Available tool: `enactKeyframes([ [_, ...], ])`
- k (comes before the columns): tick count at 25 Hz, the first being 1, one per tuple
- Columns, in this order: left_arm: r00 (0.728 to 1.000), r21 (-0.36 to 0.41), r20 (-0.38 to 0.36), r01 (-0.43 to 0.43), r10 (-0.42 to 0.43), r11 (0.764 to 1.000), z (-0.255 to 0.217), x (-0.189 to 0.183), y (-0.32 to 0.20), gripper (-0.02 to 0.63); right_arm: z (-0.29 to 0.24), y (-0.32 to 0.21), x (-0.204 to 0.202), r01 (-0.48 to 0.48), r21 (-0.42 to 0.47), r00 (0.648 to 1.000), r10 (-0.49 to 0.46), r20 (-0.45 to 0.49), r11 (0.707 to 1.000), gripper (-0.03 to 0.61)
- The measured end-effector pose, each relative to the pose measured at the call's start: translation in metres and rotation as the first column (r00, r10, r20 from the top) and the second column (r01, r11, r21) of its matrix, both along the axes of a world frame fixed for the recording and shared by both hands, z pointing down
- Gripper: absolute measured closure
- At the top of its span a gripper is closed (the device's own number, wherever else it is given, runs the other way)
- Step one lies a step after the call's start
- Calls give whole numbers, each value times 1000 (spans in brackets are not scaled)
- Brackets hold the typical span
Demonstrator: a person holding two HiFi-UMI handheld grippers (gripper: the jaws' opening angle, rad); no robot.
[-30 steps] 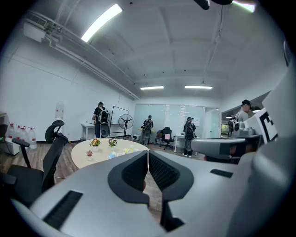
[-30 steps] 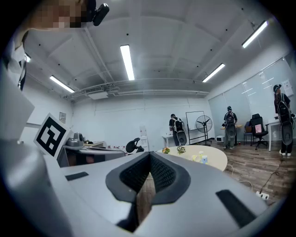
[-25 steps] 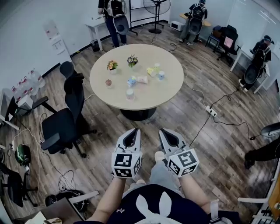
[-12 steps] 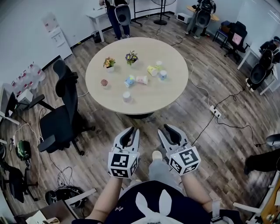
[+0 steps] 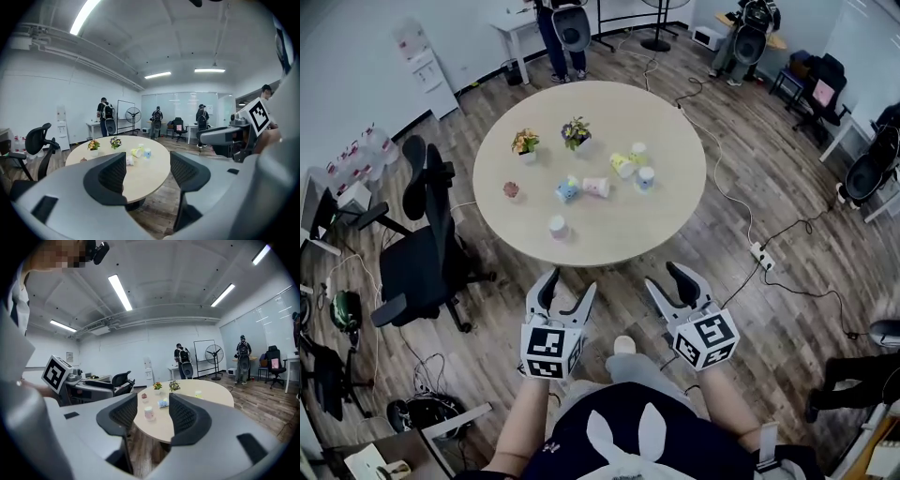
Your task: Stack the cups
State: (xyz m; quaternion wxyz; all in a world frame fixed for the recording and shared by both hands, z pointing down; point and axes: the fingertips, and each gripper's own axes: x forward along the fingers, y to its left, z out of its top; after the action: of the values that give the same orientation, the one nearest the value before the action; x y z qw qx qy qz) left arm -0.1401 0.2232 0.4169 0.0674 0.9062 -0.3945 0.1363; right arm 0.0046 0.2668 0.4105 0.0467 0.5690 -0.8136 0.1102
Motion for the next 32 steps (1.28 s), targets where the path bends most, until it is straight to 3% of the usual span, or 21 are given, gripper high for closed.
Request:
enactKeyframes([
  [11, 983, -69, 57, 177, -174, 982, 33, -12, -39, 328, 13, -38, 38, 81, -31, 997, -81, 12, 996, 371],
  [19, 976, -102, 91, 209, -200, 973, 50, -8, -70, 328, 25, -68, 56, 93, -68, 995, -90, 45, 993, 376],
  [32, 958, -158, 169, 258, -232, 953, 82, -9, -147, 328, 39, -134, 80, 87, -132, 996, -84, 24, 987, 376],
])
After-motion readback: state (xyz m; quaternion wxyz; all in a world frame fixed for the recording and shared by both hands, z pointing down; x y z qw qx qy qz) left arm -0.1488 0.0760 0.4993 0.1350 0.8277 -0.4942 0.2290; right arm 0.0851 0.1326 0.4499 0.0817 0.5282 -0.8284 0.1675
